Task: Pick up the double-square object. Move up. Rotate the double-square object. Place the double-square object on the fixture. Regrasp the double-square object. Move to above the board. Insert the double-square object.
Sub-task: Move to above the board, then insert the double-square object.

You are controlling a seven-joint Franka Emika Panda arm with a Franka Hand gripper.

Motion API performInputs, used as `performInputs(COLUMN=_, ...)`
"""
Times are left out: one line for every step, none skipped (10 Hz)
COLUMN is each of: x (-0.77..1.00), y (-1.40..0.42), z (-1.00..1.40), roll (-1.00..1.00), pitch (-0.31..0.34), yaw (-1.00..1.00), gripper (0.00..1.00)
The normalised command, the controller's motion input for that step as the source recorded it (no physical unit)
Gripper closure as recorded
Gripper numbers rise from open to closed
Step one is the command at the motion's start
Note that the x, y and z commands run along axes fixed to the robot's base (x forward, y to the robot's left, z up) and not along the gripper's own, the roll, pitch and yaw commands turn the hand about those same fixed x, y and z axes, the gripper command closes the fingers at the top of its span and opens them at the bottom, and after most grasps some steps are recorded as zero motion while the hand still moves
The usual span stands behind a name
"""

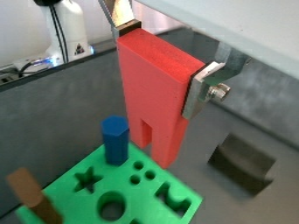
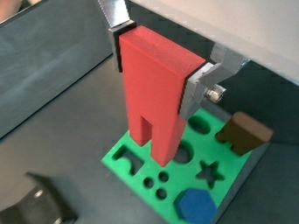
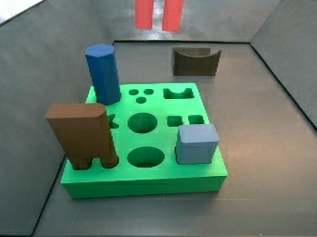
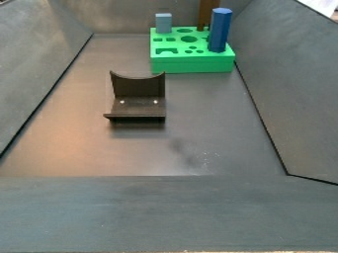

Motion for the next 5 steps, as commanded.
performInputs(x=-0.06, y=0.03, z=0.0, roll=-0.52, pitch=-0.068, yaw=-0.04, gripper=1.0)
performInputs(x=-0.04, y=0.02, z=0.0, roll=-0.34, pitch=-0.051, yaw=-0.03, gripper=1.0)
performInputs(x=-0.03, y=0.01, z=0.0, roll=-0.26, pitch=-0.043, yaw=-0.02, gripper=1.0)
performInputs(x=0.0, y=0.0, z=-0.04, roll=-0.01, pitch=0.0, yaw=0.0, gripper=1.0)
performInputs(x=0.0, y=0.0, z=0.0, roll=0.0, pitch=-0.007, yaw=0.0, gripper=1.0)
